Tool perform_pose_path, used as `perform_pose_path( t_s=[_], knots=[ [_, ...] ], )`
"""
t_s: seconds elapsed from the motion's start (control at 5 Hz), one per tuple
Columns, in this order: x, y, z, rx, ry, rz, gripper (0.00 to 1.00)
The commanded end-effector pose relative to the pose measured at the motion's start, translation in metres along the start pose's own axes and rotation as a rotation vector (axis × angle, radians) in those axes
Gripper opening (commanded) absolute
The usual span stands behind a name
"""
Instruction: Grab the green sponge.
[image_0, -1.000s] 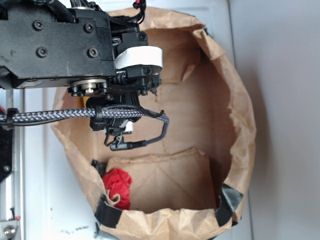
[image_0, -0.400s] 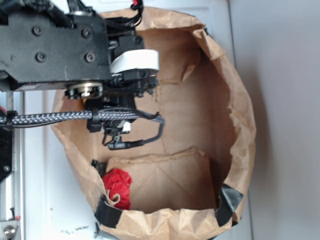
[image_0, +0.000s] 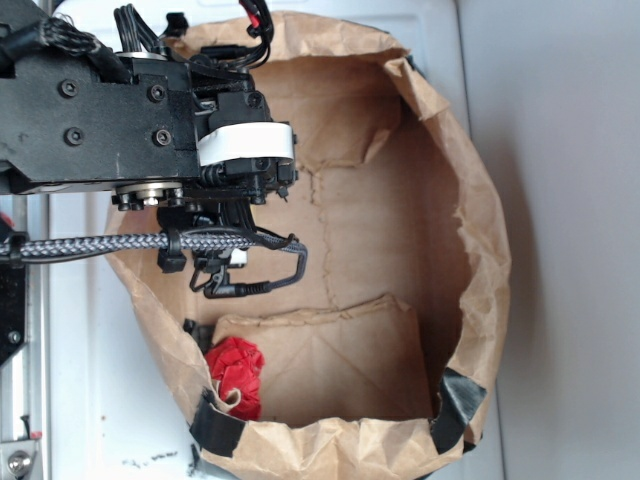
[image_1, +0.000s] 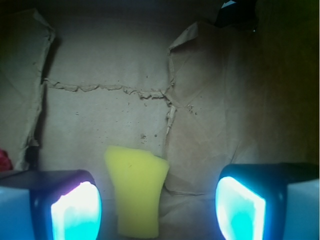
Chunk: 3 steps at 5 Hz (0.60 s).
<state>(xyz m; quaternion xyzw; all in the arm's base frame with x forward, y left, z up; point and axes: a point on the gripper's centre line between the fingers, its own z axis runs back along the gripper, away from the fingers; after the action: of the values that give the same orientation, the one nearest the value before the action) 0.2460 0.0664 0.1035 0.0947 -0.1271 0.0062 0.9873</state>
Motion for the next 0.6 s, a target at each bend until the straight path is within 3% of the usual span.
perform_pose_path(
  t_s=[0.0,0.4],
  knots=[
    [0.0218,0.0184,-0.0084,0.029,-0.003,0.055,1.00],
    [0.0195,0.0185,-0.0176,0.041,-0.003,0.037,1.00]
  ],
)
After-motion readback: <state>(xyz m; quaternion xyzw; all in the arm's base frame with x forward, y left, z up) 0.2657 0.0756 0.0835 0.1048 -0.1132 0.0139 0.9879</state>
